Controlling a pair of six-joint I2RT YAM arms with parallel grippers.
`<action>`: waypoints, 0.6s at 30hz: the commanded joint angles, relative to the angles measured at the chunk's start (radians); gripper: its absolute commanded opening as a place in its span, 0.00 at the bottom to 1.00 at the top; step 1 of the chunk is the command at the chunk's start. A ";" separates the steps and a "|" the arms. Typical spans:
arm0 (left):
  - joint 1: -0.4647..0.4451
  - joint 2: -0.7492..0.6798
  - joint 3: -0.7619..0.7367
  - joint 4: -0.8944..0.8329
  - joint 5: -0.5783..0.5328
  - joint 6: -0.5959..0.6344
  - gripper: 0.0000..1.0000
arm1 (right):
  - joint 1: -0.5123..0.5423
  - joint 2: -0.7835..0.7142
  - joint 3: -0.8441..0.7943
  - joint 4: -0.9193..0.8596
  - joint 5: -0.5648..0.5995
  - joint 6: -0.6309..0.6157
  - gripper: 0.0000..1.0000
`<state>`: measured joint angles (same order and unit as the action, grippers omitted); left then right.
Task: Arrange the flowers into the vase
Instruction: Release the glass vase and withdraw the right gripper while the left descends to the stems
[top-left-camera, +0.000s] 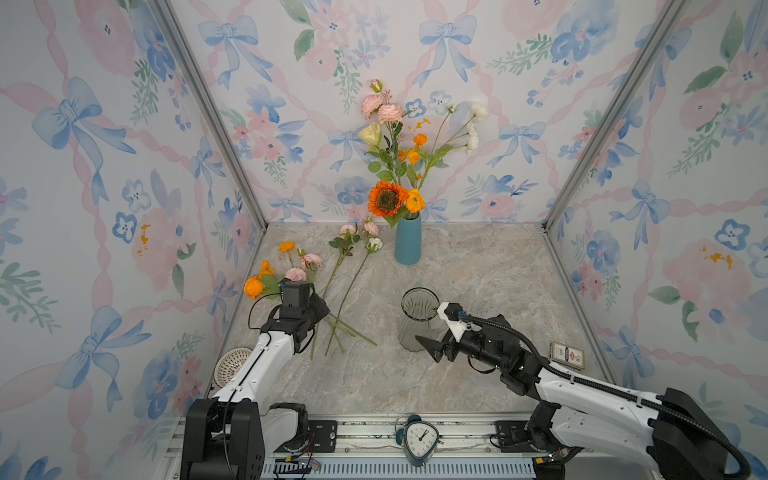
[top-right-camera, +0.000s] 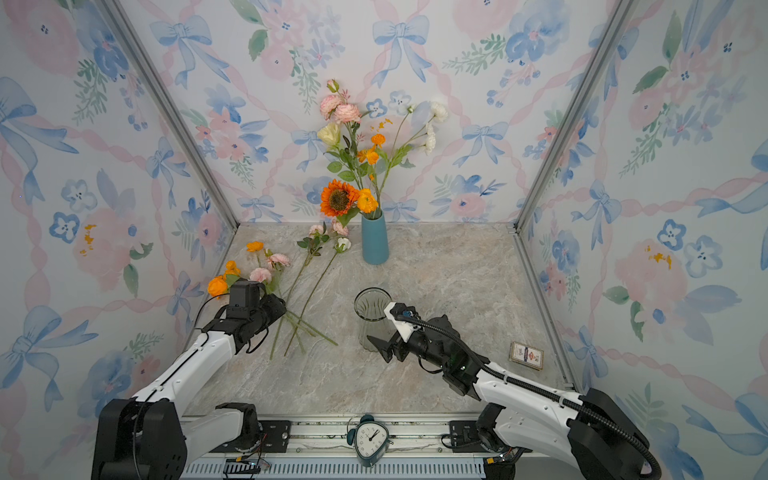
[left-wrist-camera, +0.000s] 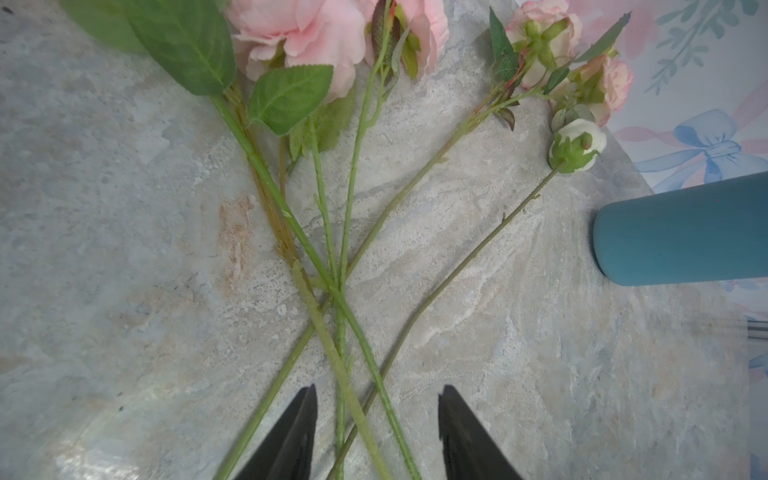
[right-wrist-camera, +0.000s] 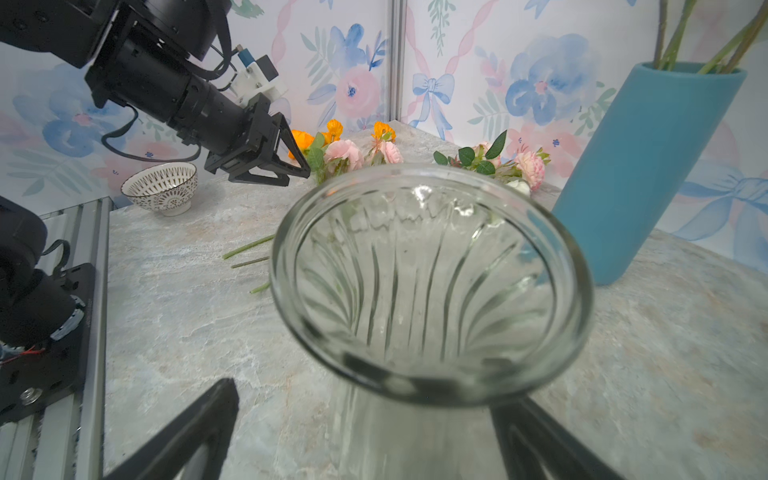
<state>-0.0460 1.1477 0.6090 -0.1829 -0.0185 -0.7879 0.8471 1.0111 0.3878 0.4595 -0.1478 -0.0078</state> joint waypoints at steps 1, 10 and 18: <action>0.034 0.001 -0.036 0.062 -0.038 -0.033 0.44 | 0.059 -0.025 -0.026 -0.090 -0.061 -0.026 0.97; 0.147 0.156 -0.009 0.160 0.091 0.011 0.26 | 0.356 0.125 0.016 0.062 0.098 -0.128 0.97; 0.176 0.272 0.029 0.208 0.101 0.025 0.21 | 0.500 0.368 0.114 0.189 0.304 -0.128 0.97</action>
<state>0.1196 1.3941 0.6117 -0.0116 0.0616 -0.7860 1.3209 1.3334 0.4488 0.5743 0.0704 -0.1223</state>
